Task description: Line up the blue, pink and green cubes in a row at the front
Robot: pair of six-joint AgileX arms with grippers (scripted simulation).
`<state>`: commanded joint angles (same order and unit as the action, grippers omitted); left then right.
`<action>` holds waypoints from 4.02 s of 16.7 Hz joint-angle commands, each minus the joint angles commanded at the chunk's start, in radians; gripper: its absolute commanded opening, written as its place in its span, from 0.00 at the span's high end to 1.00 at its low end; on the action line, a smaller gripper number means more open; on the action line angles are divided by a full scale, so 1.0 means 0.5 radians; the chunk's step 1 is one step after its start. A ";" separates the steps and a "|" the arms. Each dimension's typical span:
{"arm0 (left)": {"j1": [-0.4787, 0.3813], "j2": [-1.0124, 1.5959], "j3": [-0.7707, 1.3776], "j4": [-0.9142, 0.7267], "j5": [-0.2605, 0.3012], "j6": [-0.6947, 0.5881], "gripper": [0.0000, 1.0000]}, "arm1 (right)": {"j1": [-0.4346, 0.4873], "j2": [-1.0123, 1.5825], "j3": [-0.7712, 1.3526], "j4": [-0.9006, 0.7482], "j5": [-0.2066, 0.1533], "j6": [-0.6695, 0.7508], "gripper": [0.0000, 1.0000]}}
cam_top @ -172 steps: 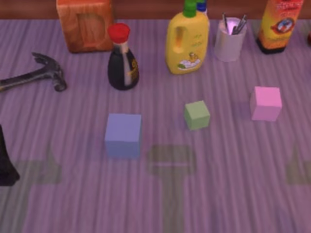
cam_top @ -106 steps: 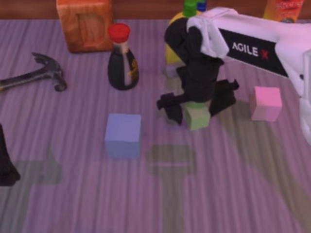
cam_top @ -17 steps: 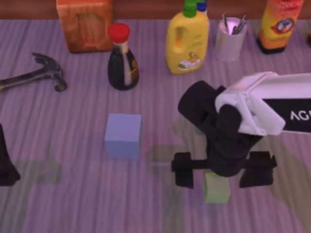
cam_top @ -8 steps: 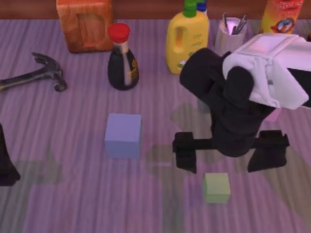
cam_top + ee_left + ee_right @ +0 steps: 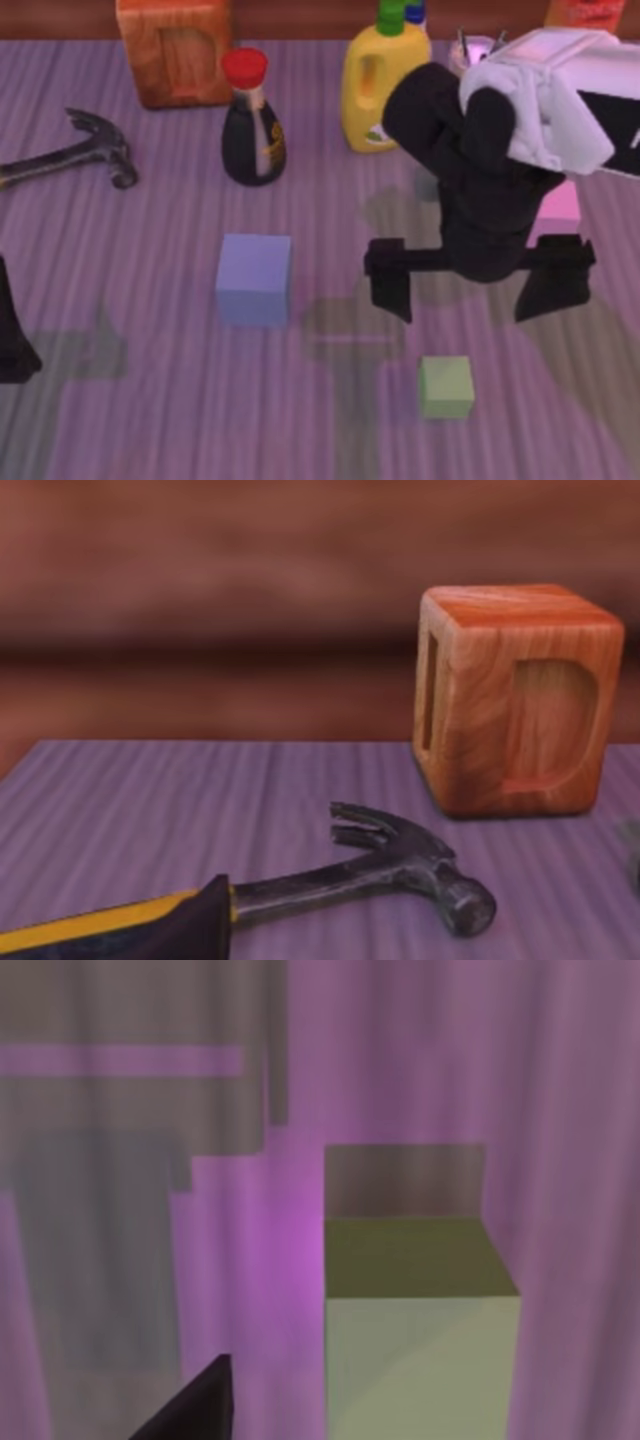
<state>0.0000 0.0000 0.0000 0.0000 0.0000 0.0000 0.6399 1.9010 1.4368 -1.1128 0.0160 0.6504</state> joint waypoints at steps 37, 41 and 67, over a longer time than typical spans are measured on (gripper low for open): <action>0.000 0.000 0.000 0.000 0.000 0.000 0.00 | -0.860 0.969 0.746 0.235 -0.022 -0.696 0.60; 0.000 0.000 0.000 0.000 0.000 0.000 0.00 | -0.860 0.969 0.746 0.235 -0.022 -0.696 0.90; 0.000 0.000 0.000 0.000 0.000 0.000 0.00 | -0.777 0.778 1.056 -0.240 -0.012 -0.626 1.00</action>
<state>0.0000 0.0000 0.0000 0.0000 0.0000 0.0000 0.2513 2.2901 1.9647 -1.2327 0.0099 0.3372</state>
